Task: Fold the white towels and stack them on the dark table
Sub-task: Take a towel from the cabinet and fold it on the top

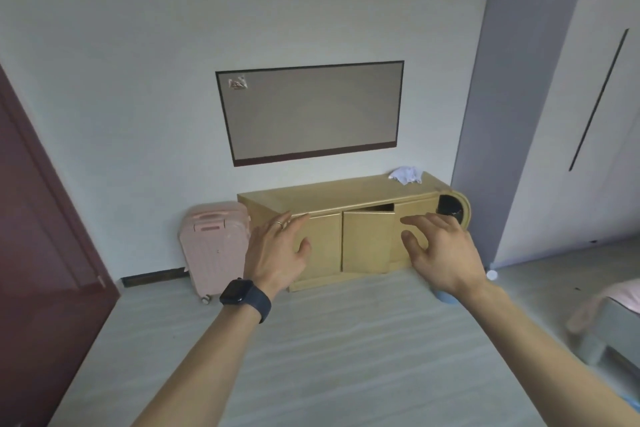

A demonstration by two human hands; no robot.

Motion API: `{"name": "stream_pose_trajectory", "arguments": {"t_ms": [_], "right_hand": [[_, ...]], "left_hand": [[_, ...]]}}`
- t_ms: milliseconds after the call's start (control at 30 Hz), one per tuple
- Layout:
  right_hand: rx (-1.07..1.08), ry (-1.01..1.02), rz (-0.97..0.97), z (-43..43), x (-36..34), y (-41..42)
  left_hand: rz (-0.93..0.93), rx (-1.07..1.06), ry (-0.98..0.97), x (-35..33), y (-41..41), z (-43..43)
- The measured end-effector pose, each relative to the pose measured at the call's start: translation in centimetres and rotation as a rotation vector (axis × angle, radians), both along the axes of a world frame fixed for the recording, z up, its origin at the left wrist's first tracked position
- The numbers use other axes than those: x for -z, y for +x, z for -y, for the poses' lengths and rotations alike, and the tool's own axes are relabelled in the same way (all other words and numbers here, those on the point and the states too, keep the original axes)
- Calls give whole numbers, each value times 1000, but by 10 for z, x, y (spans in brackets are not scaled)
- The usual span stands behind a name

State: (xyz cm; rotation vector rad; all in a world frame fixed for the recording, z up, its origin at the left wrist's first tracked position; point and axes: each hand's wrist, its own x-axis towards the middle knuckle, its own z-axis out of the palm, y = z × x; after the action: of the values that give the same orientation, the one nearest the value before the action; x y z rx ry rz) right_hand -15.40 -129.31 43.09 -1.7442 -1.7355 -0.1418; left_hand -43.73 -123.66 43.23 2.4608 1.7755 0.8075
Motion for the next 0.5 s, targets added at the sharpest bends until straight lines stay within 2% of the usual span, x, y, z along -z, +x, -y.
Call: {"name": "stream_pose_trajectory", "arguments": {"t_ms": [500], "right_hand": [[183,-46,-27,-281,46,148]], "left_hand": [[14,175,-97,35,169,-336]]}}
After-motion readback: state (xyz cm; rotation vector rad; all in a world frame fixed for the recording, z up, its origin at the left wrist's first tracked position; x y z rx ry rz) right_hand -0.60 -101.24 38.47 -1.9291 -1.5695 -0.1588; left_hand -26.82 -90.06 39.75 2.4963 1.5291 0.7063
